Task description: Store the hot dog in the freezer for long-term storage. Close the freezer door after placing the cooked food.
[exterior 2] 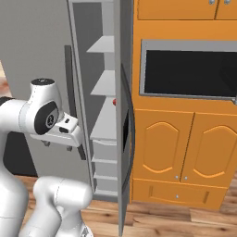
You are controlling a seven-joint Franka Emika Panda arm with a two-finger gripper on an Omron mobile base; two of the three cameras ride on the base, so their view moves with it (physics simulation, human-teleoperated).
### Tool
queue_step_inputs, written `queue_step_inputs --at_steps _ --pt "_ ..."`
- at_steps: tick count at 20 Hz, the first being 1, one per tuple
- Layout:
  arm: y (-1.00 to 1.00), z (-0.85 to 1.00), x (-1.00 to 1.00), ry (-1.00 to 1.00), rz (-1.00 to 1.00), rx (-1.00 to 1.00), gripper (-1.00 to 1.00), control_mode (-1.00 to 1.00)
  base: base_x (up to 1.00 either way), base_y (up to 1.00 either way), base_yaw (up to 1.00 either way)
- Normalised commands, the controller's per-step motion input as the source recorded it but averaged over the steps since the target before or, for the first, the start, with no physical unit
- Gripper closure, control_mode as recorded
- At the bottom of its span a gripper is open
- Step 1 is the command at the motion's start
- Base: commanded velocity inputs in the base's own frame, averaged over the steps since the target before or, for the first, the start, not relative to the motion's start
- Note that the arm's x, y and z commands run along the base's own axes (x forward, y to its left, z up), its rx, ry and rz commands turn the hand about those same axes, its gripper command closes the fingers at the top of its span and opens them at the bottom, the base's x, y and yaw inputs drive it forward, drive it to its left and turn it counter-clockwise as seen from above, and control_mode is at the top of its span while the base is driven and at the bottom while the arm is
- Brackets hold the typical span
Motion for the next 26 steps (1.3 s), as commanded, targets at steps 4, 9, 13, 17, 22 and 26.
queue_step_inputs --at_steps 4,9,13,17,22,26 --pt "0.0 0.0 0.0 0.0 0.0 0.0 -1.0 1.0 0.0 0.0 0.0" --pt "0.0 0.0 0.0 0.0 0.0 0.0 -1.0 1.0 0.0 0.0 0.0" --pt "-0.2 0.0 0.0 -0.04 0.02 0.06 -1.0 -1.0 0.0 0.0 0.0" --pt "-0.75 0.03 0.02 -0.08 0.14 0.23 -1.0 -1.0 0.0 0.0 0.0" --pt "-0.94 0.11 0.0 -0.05 0.13 0.31 -1.0 -1.0 0.0 0.0 0.0" --pt "-0.82 0.12 0.08 0.0 0.1 0.28 -1.0 -1.0 0.0 0.0 0.0"
